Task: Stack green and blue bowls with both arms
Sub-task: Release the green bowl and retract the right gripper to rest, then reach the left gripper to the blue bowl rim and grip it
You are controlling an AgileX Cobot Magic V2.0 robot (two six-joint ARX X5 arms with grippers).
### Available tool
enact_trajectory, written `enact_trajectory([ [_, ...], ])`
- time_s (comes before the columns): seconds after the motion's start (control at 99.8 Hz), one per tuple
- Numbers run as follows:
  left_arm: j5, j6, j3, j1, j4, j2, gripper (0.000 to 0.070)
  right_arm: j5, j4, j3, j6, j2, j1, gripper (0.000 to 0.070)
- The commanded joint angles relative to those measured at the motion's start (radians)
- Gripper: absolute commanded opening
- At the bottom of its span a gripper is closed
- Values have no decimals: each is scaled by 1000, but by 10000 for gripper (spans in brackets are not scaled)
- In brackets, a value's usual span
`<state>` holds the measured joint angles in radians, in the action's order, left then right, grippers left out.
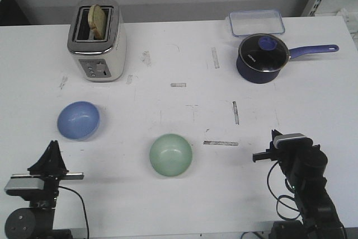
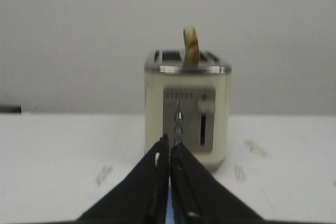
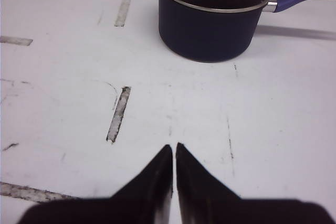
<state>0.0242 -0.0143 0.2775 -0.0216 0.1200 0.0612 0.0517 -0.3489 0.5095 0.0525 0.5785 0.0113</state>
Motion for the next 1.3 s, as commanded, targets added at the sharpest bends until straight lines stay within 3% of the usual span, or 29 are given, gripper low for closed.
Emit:
enact_trajectory([
  [0.0, 6, -4, 123, 2, -35, 67, 2, 0, 17, 7, -2, 6, 1, 0],
  [0.21, 66, 6, 538, 2, -226, 388, 2, 0, 20, 7, -2, 6, 1, 0],
  [0.421, 104, 70, 840, 9, -403, 688, 23, 0, 57, 7, -3, 19, 1, 0],
  [0.511, 104, 69, 915, 31, -490, 797, 164, 0, 65, 7, -3, 27, 1, 0],
  [0.681, 104, 53, 947, 94, -583, 958, 505, 0, 68, 7, -2, 33, 2, 0],
  [0.811, 103, 47, 947, 132, -631, 1072, 610, 0, 69, 7, -1, 33, 2, 0],
  [0.922, 93, 19, 947, 159, -677, 1176, 612, 0, 70, 7, 0, 33, 2, 0],
  [1.072, -16, -3, 947, 194, -750, 1318, 611, 0, 68, 7, 0, 33, 2, 0],
  [1.292, -21, -10, 947, 206, -792, 1481, 610, 0, 68, 7, 0, 33, 2, 0],
])
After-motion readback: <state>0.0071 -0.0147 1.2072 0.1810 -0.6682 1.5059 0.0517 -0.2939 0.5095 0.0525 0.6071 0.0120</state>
